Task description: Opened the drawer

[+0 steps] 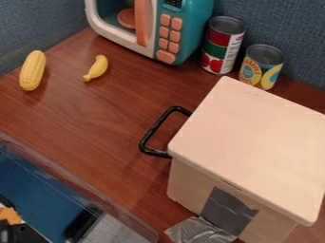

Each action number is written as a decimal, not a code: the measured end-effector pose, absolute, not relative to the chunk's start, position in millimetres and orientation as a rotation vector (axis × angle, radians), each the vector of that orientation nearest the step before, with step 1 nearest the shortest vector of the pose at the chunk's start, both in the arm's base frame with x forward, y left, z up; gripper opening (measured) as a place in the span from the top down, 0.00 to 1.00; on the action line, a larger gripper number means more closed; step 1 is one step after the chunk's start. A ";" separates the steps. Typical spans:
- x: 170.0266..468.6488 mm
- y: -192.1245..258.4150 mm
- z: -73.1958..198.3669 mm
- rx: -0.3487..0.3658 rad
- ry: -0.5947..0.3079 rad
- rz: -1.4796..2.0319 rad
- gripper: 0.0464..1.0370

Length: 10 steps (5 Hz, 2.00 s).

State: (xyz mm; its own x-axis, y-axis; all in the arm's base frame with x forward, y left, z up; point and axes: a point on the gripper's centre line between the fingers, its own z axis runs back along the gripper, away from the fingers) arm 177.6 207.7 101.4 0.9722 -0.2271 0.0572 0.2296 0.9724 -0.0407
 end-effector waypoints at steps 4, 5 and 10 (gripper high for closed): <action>240.2 98.6 69.7 -0.213 -0.085 -0.079 0.04; 253.0 66.7 66.5 -0.229 -0.094 -0.101 0.04; 276.6 15.6 27.6 -0.213 -0.088 -0.094 0.07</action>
